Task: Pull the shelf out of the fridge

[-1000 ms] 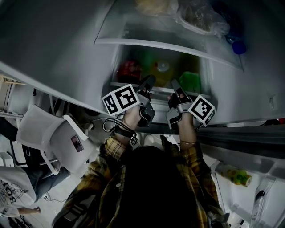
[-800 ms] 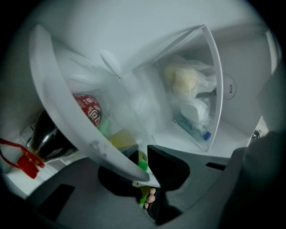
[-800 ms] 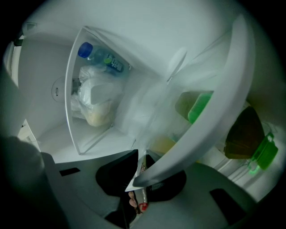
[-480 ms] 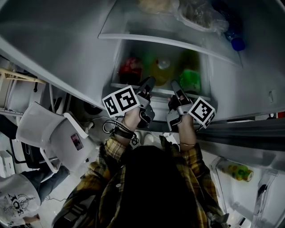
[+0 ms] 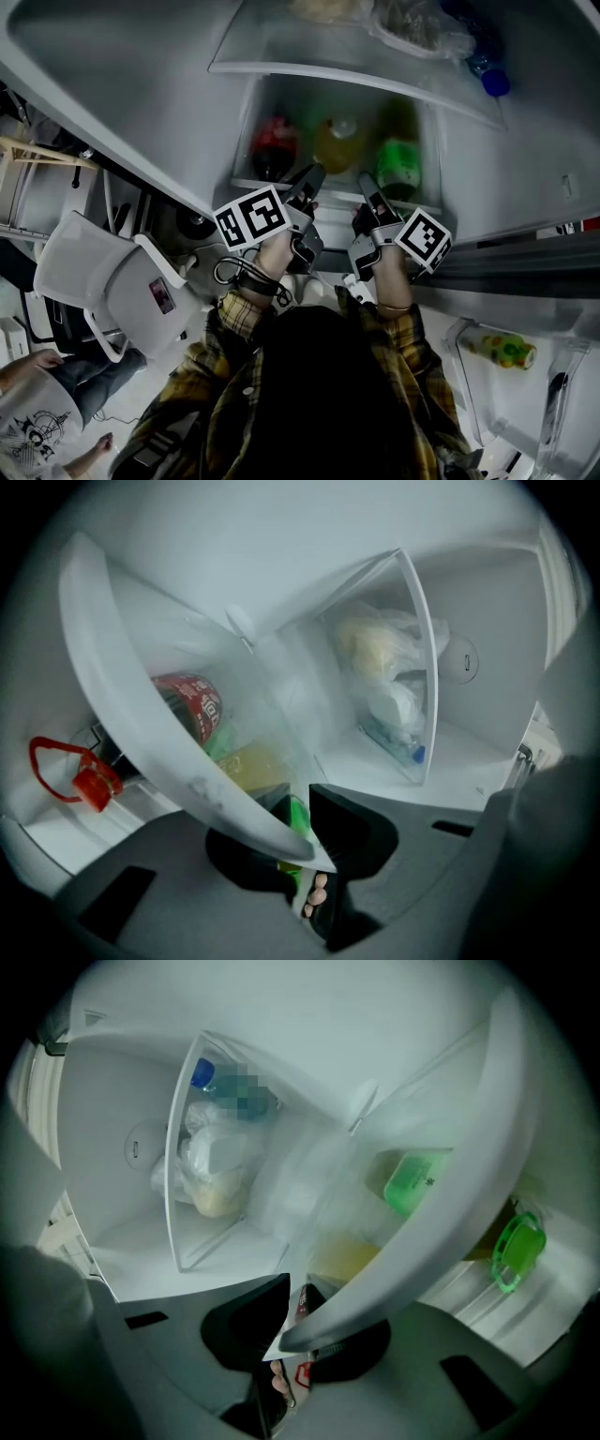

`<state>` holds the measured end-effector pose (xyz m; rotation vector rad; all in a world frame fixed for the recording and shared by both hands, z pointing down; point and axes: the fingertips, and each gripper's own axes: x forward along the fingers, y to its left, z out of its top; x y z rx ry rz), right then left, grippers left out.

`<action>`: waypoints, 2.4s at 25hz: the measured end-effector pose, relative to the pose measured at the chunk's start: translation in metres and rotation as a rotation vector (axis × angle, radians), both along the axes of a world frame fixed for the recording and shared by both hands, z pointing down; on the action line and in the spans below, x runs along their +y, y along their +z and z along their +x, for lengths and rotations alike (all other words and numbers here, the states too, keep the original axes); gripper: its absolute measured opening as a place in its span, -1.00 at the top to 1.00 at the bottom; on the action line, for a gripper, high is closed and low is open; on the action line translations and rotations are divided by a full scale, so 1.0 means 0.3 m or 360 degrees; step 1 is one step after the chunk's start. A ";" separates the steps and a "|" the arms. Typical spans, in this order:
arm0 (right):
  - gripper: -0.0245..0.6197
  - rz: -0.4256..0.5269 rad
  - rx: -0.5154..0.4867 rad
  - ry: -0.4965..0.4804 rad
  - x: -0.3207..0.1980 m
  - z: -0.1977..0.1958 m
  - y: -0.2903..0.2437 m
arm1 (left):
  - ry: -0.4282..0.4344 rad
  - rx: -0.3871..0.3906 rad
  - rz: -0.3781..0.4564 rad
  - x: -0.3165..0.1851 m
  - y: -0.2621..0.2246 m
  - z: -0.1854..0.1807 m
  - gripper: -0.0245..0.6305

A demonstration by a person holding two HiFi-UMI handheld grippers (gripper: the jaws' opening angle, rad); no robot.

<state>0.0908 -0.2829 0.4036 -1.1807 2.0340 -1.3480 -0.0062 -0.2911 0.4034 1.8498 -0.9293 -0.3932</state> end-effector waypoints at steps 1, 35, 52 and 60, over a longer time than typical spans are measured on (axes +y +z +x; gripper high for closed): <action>0.70 0.0001 0.0000 -0.0001 0.007 0.000 -0.001 | 0.0002 -0.0001 0.0001 0.007 -0.001 0.000 0.70; 0.70 0.0031 0.0000 -0.0046 0.215 -0.010 -0.022 | 0.0025 -0.0022 0.0039 0.217 -0.021 -0.002 0.70; 0.69 0.0040 0.0013 -0.0066 0.319 -0.017 -0.031 | 0.0042 -0.0011 0.0051 0.321 -0.032 -0.006 0.70; 0.69 0.0052 0.0008 -0.0075 0.353 -0.018 -0.041 | 0.0052 -0.0010 0.0057 0.356 -0.040 -0.005 0.70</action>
